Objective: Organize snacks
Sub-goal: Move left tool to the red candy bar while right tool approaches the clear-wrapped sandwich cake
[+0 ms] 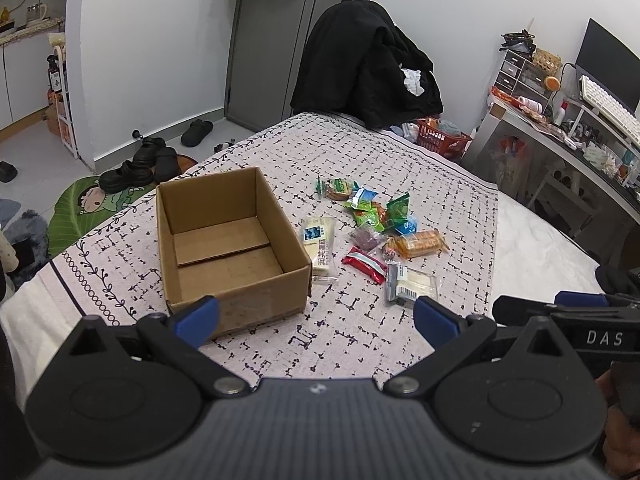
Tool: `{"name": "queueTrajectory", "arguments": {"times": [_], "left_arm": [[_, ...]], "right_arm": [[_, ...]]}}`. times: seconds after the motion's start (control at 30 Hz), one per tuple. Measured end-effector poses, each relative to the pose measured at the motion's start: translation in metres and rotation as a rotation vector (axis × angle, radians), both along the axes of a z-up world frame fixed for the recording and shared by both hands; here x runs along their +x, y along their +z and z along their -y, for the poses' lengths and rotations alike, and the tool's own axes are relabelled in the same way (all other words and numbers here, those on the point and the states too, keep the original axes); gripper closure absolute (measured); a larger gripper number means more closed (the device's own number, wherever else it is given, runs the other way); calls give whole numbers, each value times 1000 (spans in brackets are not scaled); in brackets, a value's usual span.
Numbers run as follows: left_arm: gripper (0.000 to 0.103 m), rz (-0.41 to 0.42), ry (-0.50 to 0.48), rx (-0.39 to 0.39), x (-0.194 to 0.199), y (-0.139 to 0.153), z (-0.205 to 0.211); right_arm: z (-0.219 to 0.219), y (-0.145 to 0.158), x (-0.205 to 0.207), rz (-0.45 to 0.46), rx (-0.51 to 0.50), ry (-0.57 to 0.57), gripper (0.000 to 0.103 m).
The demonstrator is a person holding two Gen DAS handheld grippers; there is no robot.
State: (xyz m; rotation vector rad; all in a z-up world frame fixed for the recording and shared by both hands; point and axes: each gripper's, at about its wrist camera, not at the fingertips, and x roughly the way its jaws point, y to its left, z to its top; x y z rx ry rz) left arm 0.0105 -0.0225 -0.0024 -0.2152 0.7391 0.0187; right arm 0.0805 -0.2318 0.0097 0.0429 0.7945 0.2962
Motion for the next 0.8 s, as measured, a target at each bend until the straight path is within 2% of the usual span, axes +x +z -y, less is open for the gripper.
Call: {"name": "queueTrajectory", "arguments": {"times": [0.3,0.47,0.6,0.8], "left_arm": [[0,-9,-9,-15,18,-8,6],[1,-16,-10,-32,31,-15,11],[2,-20,-14,-44,43,-22,16],[7,-33,-20,-67,63,-33,23]], "right_arm": [[10,-7,16,-17,22,-8,5],[18,-17,32,-60,40,-38,17],[24,-27,45,-84,57,-46,18],[32,-41,63,-122,94,-39,24]]}}
